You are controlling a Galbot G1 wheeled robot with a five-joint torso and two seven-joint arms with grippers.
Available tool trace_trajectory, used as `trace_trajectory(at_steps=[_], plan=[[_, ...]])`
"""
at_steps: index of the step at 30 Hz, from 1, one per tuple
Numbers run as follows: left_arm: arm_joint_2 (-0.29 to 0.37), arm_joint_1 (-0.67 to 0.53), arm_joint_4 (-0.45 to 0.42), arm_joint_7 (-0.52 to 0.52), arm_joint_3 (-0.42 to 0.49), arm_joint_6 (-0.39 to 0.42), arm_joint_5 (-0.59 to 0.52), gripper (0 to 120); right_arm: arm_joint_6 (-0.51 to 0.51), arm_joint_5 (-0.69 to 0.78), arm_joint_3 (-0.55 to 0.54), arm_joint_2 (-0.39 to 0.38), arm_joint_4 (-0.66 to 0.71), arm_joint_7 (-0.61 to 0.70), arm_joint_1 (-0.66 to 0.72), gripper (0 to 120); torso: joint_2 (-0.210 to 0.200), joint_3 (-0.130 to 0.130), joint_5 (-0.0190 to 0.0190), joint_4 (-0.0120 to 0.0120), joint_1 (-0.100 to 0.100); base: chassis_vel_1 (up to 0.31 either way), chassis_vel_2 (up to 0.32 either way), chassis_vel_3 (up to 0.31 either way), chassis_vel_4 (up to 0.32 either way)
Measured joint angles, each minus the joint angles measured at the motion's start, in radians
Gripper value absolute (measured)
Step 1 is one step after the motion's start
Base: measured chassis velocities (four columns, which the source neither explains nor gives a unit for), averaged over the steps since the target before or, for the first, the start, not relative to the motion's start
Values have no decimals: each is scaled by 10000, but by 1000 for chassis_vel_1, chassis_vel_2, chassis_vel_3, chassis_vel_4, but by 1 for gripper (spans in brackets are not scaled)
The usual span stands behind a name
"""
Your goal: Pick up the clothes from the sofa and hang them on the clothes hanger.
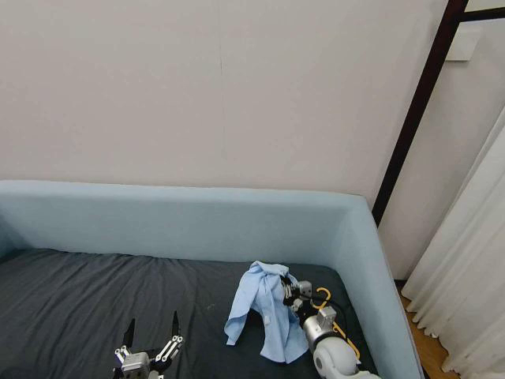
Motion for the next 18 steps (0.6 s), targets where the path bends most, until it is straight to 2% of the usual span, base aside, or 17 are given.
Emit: trace_trajectory(at_steps=[6,11,18], plan=[[121,25,-37,-31,-74,-3,-83,100,-36,846,-395,-385,790,139,1232,0,0,0,-1,0,0,0,0,0,0],[169,39,-88,-47,-149,-10,-167,100,-49,1141,-546,-521,850,169,1864,0,0,0,-1,-2,0,0,0,0,0],[156,59,-108,-58,-245,-53,-207,100,-240,1958,-941,-800,1010,434,3451,0,0,0,-1,-1,0,0,0,0,0]])
